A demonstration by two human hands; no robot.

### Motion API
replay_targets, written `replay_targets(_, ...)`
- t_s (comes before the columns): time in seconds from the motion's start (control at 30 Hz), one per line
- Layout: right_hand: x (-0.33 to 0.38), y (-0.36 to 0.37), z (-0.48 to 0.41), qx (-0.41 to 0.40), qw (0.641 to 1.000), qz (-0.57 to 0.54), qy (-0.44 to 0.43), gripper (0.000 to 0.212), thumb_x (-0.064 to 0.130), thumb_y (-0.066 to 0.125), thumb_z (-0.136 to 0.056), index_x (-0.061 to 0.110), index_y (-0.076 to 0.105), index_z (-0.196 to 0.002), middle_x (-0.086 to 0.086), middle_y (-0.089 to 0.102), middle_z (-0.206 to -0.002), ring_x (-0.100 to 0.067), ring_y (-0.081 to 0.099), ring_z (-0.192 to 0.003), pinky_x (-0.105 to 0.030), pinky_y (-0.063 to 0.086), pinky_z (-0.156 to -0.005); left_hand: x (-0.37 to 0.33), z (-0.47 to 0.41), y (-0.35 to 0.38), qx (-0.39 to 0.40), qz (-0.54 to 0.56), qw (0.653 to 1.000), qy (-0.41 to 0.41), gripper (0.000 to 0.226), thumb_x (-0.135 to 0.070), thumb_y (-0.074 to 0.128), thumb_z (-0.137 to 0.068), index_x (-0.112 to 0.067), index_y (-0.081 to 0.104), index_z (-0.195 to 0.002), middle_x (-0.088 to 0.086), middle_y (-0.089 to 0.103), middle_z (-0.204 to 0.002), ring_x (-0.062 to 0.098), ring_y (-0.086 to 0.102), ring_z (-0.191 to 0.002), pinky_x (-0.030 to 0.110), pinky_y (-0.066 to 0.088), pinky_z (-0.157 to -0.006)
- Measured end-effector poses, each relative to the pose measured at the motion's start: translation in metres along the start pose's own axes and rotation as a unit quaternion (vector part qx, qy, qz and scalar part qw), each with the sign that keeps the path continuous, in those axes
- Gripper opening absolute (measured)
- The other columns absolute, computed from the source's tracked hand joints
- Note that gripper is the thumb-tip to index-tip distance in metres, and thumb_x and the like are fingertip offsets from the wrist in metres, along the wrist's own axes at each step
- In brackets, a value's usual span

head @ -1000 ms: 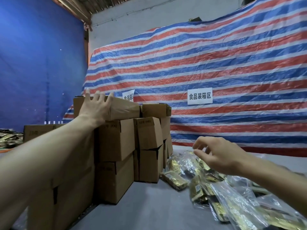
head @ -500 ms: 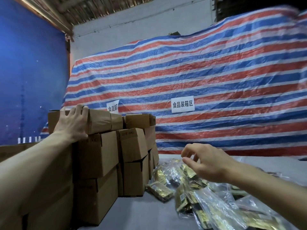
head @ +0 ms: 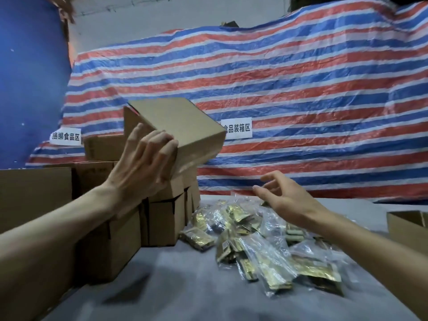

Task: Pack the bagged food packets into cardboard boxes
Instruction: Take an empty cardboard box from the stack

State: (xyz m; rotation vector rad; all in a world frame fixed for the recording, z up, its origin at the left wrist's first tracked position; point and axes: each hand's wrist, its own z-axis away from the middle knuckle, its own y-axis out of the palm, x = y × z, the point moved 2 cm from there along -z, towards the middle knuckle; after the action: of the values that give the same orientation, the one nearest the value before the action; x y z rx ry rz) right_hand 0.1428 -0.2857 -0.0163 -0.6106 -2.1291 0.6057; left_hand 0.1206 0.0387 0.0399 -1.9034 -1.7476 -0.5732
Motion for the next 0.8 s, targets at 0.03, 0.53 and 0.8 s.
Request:
replay_targets(0.03, -0.005, -0.003, 0.003, -0.011, 1.0, -0.022, 0.019, 0.06, 0.072, 0.055, -0.085, 0.029, 0.048, -0.126, 0.011, 0.062, -0.109, -0.005, 0.061, -0.099, -0.031, 0.052, -0.083, -0.022, -0.002, -0.001, -0.009, 0.016, 1.0, 0.023, 0.062, -0.024, 0.066, -0.084, 0.001, 0.04, -0.134, 0.02, 0.042, -0.134, 0.037, 0.044, -0.127, 0.074, 0.037, -0.105)
replay_targets(0.53, -0.141, -0.018, 0.074, 0.08, 0.872, -0.422, 0.235, 0.062, 0.035, 0.08, -0.071, 0.007, 0.062, -0.123, -0.024, 0.068, -0.111, -0.033, 0.069, -0.097, -0.047, 0.054, -0.089, -0.217, 0.048, 0.061, -0.043, 0.246, 0.968, -0.032, 0.099, -0.021, 0.09, -0.066, -0.025, 0.032, -0.147, 0.015, 0.039, -0.146, 0.03, 0.039, -0.139, 0.054, 0.027, -0.119)
replay_targets(0.8, -0.196, 0.005, 0.113, -0.05, 0.81, -0.536, 0.233, 0.055, 0.002, 0.069, -0.066, 0.001, 0.061, -0.121, -0.021, 0.073, -0.114, -0.032, 0.074, -0.096, -0.041, 0.062, -0.082, -0.276, 0.051, 0.105, 0.216, 0.737, 0.417, -0.485, 0.128, -0.083, 0.077, -0.044, -0.035, 0.029, -0.152, -0.006, 0.056, -0.145, 0.012, 0.058, -0.128, 0.043, 0.046, -0.111)
